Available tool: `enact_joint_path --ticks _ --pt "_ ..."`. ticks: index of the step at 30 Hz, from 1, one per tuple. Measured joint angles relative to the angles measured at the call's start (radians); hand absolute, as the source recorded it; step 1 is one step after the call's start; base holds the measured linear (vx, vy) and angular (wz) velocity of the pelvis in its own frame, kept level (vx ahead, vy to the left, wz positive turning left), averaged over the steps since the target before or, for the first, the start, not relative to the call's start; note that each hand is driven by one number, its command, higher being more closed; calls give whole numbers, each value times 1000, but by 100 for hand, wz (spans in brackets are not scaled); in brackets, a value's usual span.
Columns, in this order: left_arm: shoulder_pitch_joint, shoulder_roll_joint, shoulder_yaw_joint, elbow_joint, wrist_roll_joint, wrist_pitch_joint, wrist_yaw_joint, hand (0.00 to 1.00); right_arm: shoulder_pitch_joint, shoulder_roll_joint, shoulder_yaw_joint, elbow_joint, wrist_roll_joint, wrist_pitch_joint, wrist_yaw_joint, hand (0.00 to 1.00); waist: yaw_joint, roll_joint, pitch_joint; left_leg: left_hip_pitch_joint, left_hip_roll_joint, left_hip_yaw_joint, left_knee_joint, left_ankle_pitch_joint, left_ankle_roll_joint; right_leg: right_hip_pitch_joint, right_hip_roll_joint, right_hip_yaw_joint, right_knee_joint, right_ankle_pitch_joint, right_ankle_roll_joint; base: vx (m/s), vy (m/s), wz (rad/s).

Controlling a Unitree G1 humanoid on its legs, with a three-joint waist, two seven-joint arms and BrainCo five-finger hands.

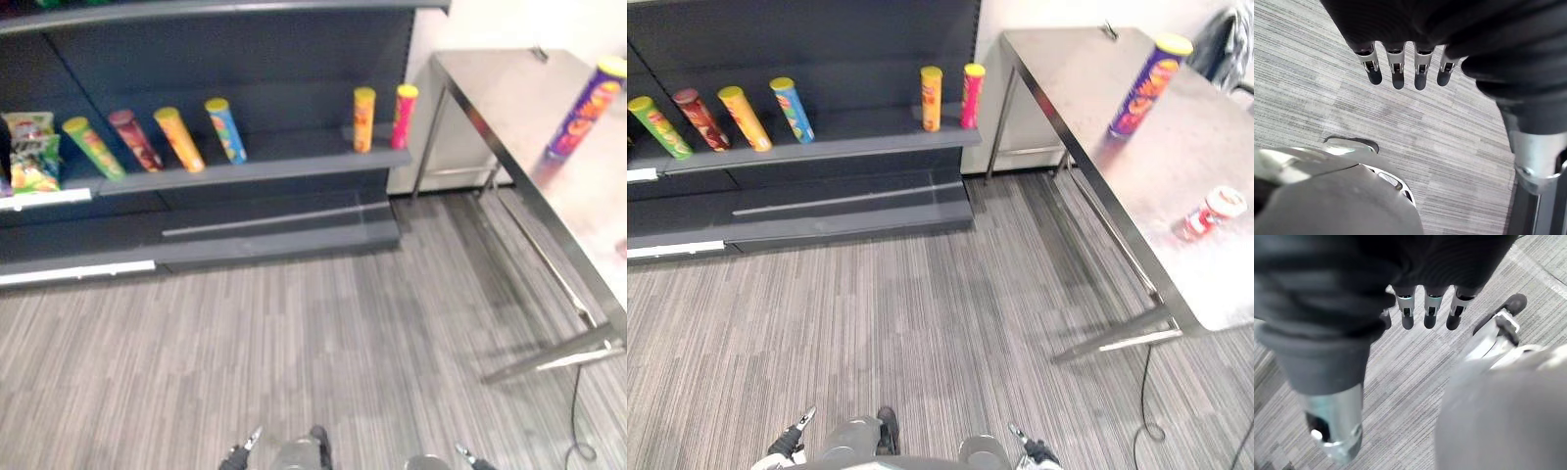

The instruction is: Put the gum and the chips on the shelf.

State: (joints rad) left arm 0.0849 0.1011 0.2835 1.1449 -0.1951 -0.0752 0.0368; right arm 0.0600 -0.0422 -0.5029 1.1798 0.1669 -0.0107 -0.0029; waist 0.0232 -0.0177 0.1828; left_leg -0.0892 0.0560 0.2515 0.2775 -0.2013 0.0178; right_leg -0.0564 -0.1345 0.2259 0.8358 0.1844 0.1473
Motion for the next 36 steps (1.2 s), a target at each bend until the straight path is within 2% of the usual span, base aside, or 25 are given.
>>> enact_joint_path --ticks 1,2,3,5,7,8,10,12,14,15,16,17,18,19,21,22,23,24,26,27,29,31,32,34,36 --pt "22 1 -18 0 0 2 0 0 7 3 -1 -10 29 -10 -9 0 -8 3 5 55 -6 -1 -27 -12 14 -55 -4 -25 120 36 -3 226 110 8" --pt "27 4 -21 2 0 5 2 0 8 8 -1 -17 40 -12 -11 0 -10 -1 8 76 -7 -1 -35 -18 16 -85 -6 -51 179 -9 -17 272 101 3" --pt "36 5 -22 3 0 14 3 0 13 14 0 -34 58 -17 -12 0 -21 -1 10 118 -5 -2 -58 -23 24 -142 -13 -115 260 -89 -55 182 45 1" --pt "39 -1 -20 7 2 21 4 0 25 20 2 -53 88 -23 -13 0 -31 5 10 179 8 11 -98 -24 21 -216 -14 -195 279 -147 -85 222 21 -2" --pt "35 -5 -12 7 3 21 4 0 25 26 2 -71 98 -24 -14 0 -37 5 12 238 11 19 -132 -27 12 -276 -13 -253 214 -197 -87 294 -44 -9" --pt "32 -12 0 7 5 22 5 0 27 29 0 -77 108 -24 -16 0 -43 12 16 278 16 28 -153 -34 6 -296 -8 -302 127 -236 -87 409 -109 -17" --pt "26 -22 1 6 18 21 5 0 31 24 2 -92 107 -24 -17 0 -48 29 22 323 29 47 -181 -50 -7 -303 -4 -415 -83 -248 -87 347 -109 -17" --pt "-2 -31 24 6 22 21 5 0 31 24 -3 -94 106 -22 -25 0 -46 30 23 367 27 73 -218 -76 -43 -277 -5 -561 -472 -212 -77 377 -139 -15" --pt "-11 -44 53 5 22 21 6 0 32 27 -21 -94 97 -19 -26 0 -48 32 24 410 25 93 -244 -90 -67 -251 -21 -671 -607 -183 -90 502 -175 -14" --pt "-21 -66 84 2 21 21 7 0 44 31 -33 -94 74 -16 -22 0 -50 36 23 457 33 109 -268 -100 -82 -242 -53 -781 -573 -133 -173 428 -160 -18" --pt "-22 -78 90 3 21 21 6 0 44 30 -40 -95 73 -16 -18 0 -47 48 27 473 45 125 -270 -99 -81 -245 -55 -808 -529 -156 -206 545 -239 -15" --pt "-30 -87 96 3 20 21 4 0 43 27 -47 -95 70 -17 -11 0 -50 69 26 479 68 145 -253 -81 -105 -260 -50 -804 -449 -233 -242 495 -333 -18" --pt "-42 -106 95 5 20 22 2 0 41 26 -59 -95 70 -17 -8 0 -54 76 24 492 88 154 -232 -54 -135 -264 -41 -801 -385 -290 -254 599 -408 -17" --pt "-49 -114 96 6 20 22 1 0 40 26 -60 -95 70 -17 -9 0 -53 77 24 496 100 152 -212 -42 -149 -264 -36 -799 -357 -321 -258 583 -436 -24" --pt "-66 -124 95 2 21 22 -3 0 38 23 -59 -97 70 -18 -10 0 -53 80 21 473 153 145 -53 -12 -180 -243 6 -773 -315 -400 -259 491 -319 -53" --pt "-67 -125 96 -2 21 22 -2 0 39 21 -54 -105 69 -18 -11 0 -54 88 16 394 203 115 167 21 -176 -220 50 -745 -337 -418 -260 441 -254 -82" --pt "-67 -126 97 -4 20 21 -3 0 40 17 -49 -105 69 -18 -12 0 -54 94 13 336 227 81 291 63 -176 -207 77 -725 -361 -420 -260 393 -170 -112" --pt "-66 -127 99 -7 17 20 -3 0 40 9 -35 -105 65 -18 -14 0 -52 105 12 222 243 3 542 110 -188 -175 129 -677 -410 -419 -262 451 -143 -120" --pt "-61 -120 115 -12 8 19 -3 0 43 8 -26 -105 61 -19 -17 0 -52 101 16 103 235 -67 789 93 -195 -104 175 -604 -455 -414 -270 368 -44 -141" --pt "-61 -118 125 -16 6 19 -1 0 47 7 -6 -109 45 -19 -19 0 -53 79 30 50 234 -70 864 59 -175 -48 205 -531 -482 -415 -271 352 28 -174" --pt "-57 -116 152 -42 3 18 0 0 50 5 29 -117 29 -20 -19 0 -42 67 30 -26 236 -60 885 8 -125 10 229 -402 -505 -415 -271 319 95 -199" --pt "-51 -116 176 -51 1 11 0 0 40 5 64 -144 30 -20 -18 0 -22 57 27 -82 247 -69 809 -39 -82 26 240 -259 -507 -412 -262 231 173 -230" --pt "-50 -113 184 -54 0 8 1 0 40 3 82 -148 30 -22 -18 0 -15 50 24 -97 263 -80 704 -55 -57 33 241 -169 -505 -415 -252 311 312 -232" --pt "-50 -108 198 -56 0 3 5 0 40 6 85 -151 32 -20 -24 0 -19 43 20 -97 288 -104 546 -59 -48 45 243 -38 -504 -419 -219 292 342 -209" --pt "-42 -113 215 -61 0 -4 20 0 51 9 82 -148 32 -19 -33 0 -16 37 10 -41 291 -189 332 -43 -50 39 243 133 -498 -424 -171 240 470 -207"
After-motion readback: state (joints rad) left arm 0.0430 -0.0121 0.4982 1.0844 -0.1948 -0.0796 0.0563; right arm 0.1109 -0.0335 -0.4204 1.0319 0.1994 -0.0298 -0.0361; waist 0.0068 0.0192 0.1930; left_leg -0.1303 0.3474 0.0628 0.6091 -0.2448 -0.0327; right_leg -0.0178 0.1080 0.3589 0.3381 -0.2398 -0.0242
